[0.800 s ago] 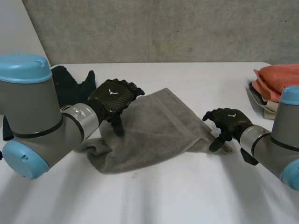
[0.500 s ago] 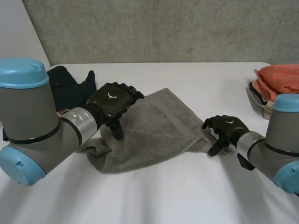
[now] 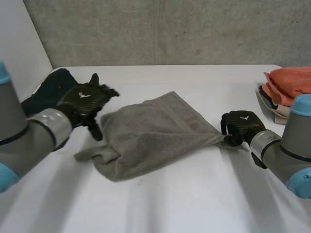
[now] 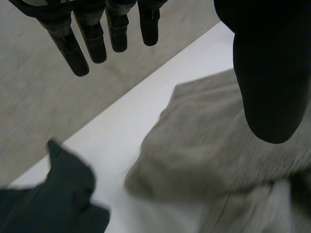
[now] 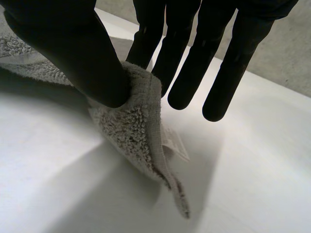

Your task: Fold the laundry.

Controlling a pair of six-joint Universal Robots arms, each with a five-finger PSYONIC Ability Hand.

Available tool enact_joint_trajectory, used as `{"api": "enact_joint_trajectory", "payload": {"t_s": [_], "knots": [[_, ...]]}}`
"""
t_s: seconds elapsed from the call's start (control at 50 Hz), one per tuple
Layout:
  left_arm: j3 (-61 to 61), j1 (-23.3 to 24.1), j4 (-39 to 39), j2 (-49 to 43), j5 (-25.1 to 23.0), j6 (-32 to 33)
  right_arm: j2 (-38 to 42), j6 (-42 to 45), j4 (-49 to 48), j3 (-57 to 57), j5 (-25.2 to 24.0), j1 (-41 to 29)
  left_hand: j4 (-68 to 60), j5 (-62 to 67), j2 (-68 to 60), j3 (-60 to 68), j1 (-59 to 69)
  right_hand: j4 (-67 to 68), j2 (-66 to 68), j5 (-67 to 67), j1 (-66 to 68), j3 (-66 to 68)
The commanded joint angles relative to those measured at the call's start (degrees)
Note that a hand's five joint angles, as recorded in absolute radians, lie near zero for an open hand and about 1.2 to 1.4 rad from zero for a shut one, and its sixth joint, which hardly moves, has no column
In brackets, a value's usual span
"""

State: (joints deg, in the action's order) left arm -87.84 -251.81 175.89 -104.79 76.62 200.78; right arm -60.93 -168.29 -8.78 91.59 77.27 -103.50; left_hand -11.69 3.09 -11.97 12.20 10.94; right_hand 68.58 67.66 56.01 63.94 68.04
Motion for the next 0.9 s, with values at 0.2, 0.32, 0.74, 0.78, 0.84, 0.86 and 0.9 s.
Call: {"api": "enact_joint_trajectory", "payload": {"t_s": [0.2,0.32,0.74,0.78,0.84,0.86,0.9], "knots": [[-11.9,-19.3,-3.4,-3.7,-14.8,1.5,-0.1,5.3,0.1,0.8,-0.1,0.3,-9.6,8.2,-9.3,9.1,10.4,11.4,12.3,14.0,16.1,12.0],[-11.1,-19.4,-5.5,-7.5,-16.4,0.9,0.2,5.3,0.0,1.0,-0.1,0.1,-11.5,10.1,-11.2,11.0,12.2,11.4,12.3,14.0,16.1,12.0],[-7.1,-13.8,-0.4,-13.9,-12.1,-2.6,-1.1,5.4,-0.3,2.0,-0.3,0.7,-68.3,66.9,-68.0,67.8,69.1,11.4,12.3,14.0,16.1,12.0],[-6.9,-13.8,-0.3,-11.0,-11.0,-3.8,-2.8,5.7,0.2,1.7,-0.3,1.1,-68.3,66.9,-68.0,67.8,69.1,11.4,12.3,14.0,16.1,12.0],[-6.6,-13.9,0.1,-4.6,-8.3,-6.5,-7.0,7.8,2.4,0.6,-0.1,2.3,-68.3,66.9,-68.0,67.8,69.1,11.4,12.3,14.0,16.1,12.0],[-6.4,-14.0,0.1,-2.6,-7.4,-7.3,-8.5,8.8,3.3,0.1,-0.1,2.8,-68.3,66.9,-68.0,67.8,69.1,11.4,12.3,14.0,16.1,12.0],[-5.9,-14.6,-0.1,4.1,-4.3,-9.4,-13.3,12.4,6.6,-1.3,-0.3,4.7,-68.3,66.9,-68.0,67.8,69.1,11.4,12.3,14.0,16.1,12.0]]}}
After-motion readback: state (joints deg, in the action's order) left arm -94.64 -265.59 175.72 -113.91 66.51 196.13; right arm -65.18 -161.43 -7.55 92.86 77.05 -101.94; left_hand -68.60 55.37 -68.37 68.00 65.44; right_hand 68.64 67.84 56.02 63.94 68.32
